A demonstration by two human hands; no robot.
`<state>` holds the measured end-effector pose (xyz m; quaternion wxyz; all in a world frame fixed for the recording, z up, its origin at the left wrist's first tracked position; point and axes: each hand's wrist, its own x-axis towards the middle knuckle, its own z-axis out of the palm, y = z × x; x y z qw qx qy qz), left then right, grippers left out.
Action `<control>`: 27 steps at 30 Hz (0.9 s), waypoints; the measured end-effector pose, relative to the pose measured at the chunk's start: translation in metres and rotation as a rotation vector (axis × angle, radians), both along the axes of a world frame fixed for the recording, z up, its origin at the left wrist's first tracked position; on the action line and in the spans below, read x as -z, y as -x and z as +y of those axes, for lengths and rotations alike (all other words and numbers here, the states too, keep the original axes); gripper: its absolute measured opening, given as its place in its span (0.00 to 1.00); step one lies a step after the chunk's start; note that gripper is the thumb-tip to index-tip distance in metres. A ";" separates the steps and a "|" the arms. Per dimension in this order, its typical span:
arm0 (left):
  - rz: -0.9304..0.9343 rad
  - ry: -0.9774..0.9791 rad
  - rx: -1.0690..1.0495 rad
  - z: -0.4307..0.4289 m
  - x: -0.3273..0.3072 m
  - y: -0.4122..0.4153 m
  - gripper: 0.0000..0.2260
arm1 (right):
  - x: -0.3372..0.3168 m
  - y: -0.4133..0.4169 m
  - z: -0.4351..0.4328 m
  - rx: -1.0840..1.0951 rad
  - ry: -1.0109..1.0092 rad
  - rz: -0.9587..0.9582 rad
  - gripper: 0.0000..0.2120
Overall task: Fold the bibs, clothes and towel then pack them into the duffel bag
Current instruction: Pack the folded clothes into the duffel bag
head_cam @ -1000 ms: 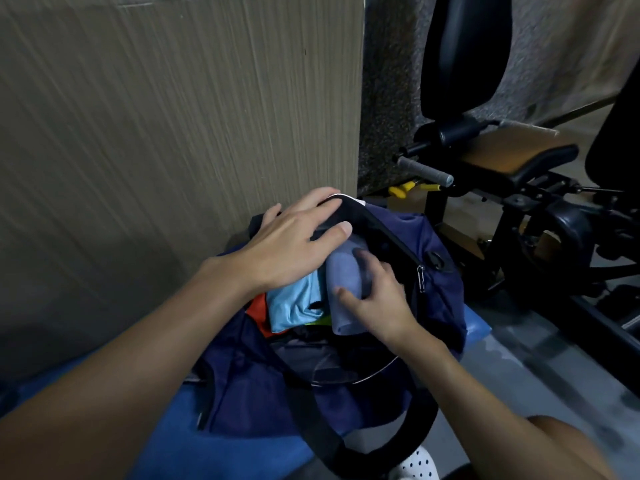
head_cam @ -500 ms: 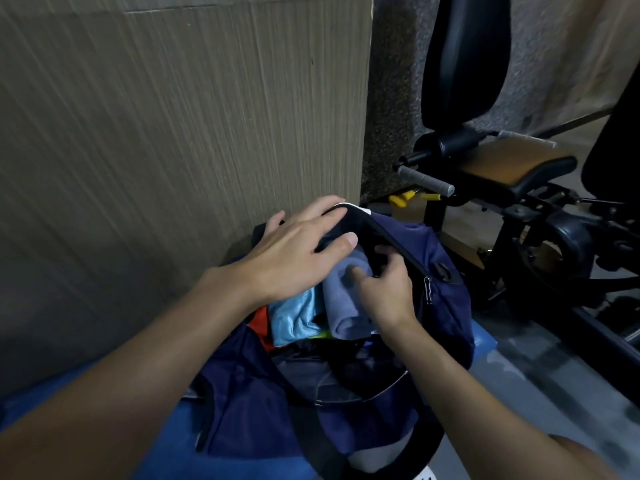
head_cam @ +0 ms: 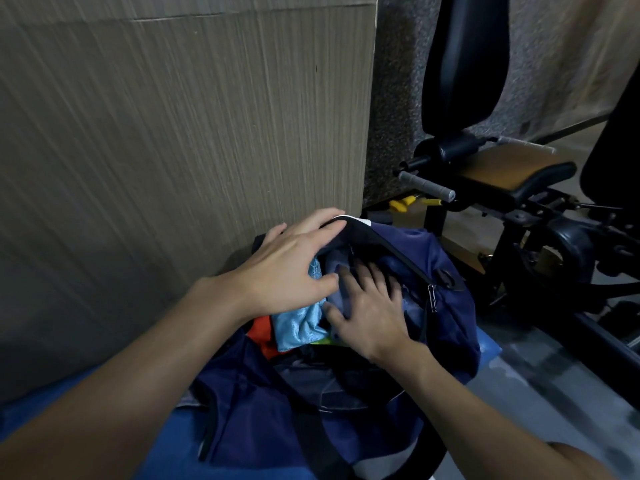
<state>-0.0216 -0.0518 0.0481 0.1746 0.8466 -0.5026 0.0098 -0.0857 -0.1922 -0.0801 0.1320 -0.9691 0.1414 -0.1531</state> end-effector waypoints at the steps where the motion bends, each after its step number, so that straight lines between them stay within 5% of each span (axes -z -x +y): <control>1: 0.005 0.000 0.002 0.002 0.000 0.000 0.37 | 0.000 -0.003 -0.003 0.006 -0.002 0.036 0.42; 21: -0.070 -0.132 0.053 0.005 -0.006 -0.002 0.41 | 0.011 -0.001 -0.018 -0.067 -0.245 0.189 0.38; 27: -0.074 -0.141 0.036 0.004 -0.006 -0.001 0.40 | 0.006 0.001 -0.018 -0.038 -0.173 0.186 0.36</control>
